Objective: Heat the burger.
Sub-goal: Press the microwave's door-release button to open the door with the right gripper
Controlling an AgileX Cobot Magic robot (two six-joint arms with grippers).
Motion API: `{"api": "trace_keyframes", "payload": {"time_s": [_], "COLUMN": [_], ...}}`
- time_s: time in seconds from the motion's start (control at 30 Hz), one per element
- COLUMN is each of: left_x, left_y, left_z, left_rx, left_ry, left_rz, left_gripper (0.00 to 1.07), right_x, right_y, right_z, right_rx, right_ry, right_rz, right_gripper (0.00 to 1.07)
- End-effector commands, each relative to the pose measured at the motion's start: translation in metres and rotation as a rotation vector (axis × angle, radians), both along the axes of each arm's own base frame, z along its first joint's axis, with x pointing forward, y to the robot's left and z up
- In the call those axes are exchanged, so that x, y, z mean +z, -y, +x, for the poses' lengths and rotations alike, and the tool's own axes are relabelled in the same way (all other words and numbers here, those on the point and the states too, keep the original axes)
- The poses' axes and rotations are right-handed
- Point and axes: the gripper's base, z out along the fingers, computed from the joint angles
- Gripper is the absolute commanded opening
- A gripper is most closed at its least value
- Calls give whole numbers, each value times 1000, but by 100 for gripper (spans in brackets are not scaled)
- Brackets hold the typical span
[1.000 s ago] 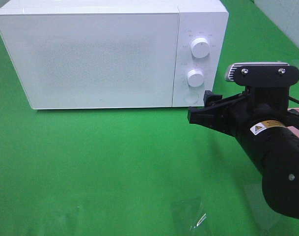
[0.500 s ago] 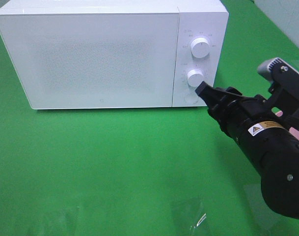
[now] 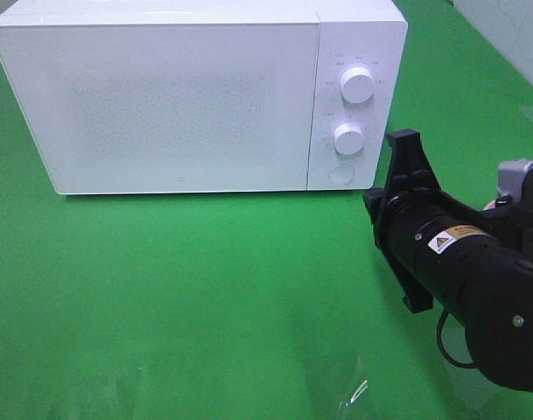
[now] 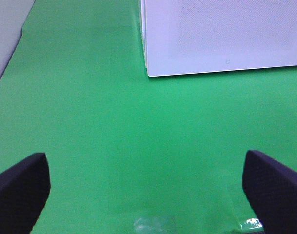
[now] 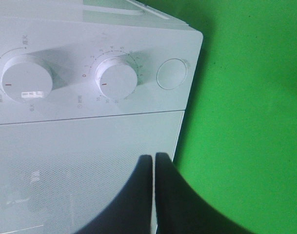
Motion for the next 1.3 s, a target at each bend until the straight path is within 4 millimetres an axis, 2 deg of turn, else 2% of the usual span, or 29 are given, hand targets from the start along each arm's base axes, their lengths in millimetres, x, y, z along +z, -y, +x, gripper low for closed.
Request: {"api": "trace_keyframes", "payload": {"time_s": [0.03, 0.27, 0.43, 0.6, 1.1, 1.3], "left_x": [0, 0, 0, 0, 0, 0], "left_y": [0, 0, 0, 0, 0, 0], "left_z": [-3, -3, -3, -3, -3, -3], "left_rx": [1, 1, 1, 1, 1, 1], "left_ry": [16, 16, 16, 16, 16, 16], "left_rz": [-10, -9, -9, -9, -9, -9], "left_gripper": [100, 100, 100, 100, 100, 100], "right_x": [2, -9, -20, -29, -43, -52], "right_y": [-3, 0, -6, -2, 4, -6], "right_z": [1, 14, 33, 47, 85, 99], "right_rx": [10, 35, 62, 41, -10, -21], "right_ry": [2, -7, -15, -32, -63, -84], "right_rz": [26, 41, 93, 93, 97, 131], "right_gripper": [0, 0, 0, 0, 0, 0]}}
